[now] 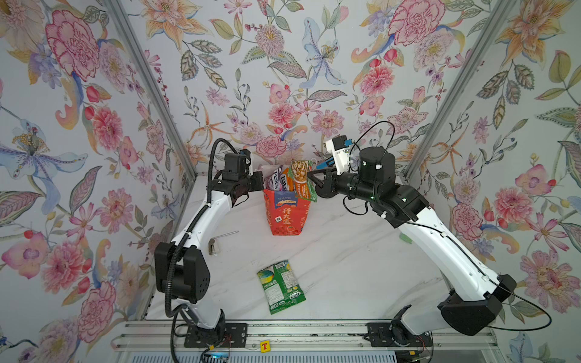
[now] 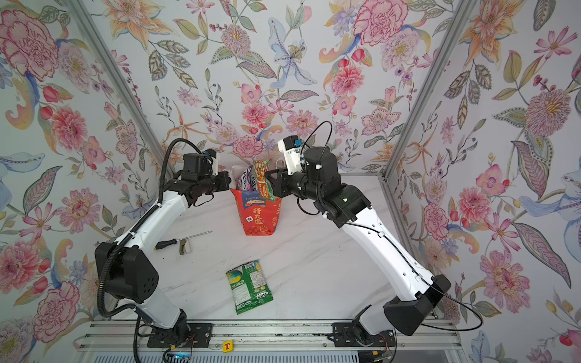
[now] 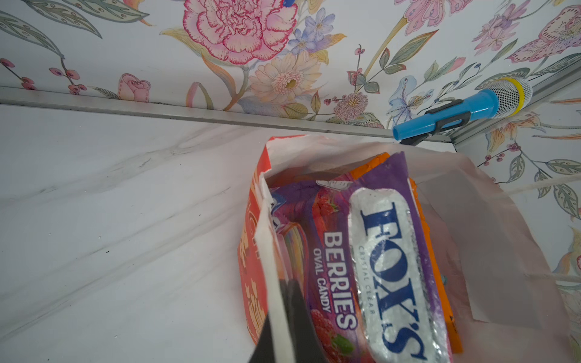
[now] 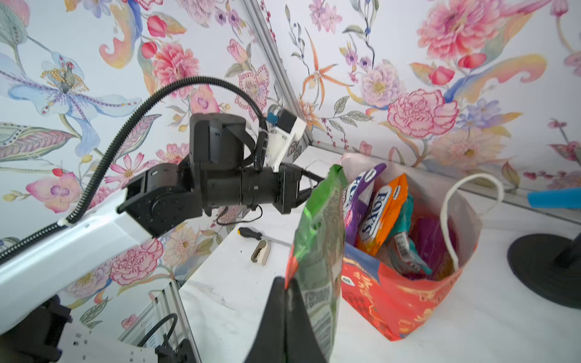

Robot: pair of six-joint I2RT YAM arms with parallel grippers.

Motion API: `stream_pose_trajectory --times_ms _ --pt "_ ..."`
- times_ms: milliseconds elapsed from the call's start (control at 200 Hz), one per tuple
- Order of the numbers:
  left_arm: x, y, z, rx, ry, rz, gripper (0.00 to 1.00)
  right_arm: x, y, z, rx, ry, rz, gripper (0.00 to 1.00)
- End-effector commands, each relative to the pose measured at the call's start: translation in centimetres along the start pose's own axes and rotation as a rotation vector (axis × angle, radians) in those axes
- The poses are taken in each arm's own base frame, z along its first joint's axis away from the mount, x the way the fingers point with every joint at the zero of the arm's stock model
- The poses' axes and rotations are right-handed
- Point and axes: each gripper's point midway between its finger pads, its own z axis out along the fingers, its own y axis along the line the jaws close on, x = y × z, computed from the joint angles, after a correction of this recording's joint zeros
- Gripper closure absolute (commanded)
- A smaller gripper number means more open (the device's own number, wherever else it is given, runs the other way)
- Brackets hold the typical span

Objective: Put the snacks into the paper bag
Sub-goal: 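Carry the green soup packet over the bag opening with the right gripper, then lower the green soup packet into the bag with the right gripper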

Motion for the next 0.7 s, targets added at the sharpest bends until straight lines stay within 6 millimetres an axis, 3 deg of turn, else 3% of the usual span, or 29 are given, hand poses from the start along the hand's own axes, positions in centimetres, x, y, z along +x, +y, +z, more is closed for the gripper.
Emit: stream_pose_trajectory --times_ms 0,125,435,696 --pt "-1.4 -0.5 -0.1 0.005 -0.030 0.023 1.00 0.7 -1.7 2.0 0.027 0.058 -0.030 1.00" --pt "-1.4 -0.5 -0.1 0.006 -0.029 0.024 1.00 -0.7 -3.2 3.6 0.038 0.051 -0.053 1.00" --pt "-1.5 -0.8 0.1 0.012 -0.030 0.021 1.00 -1.4 -7.2 7.3 0.126 0.074 -0.079 1.00" --pt "-1.3 -0.8 0.2 0.011 -0.026 0.025 1.00 -0.7 -9.0 7.9 0.198 0.107 -0.085 1.00"
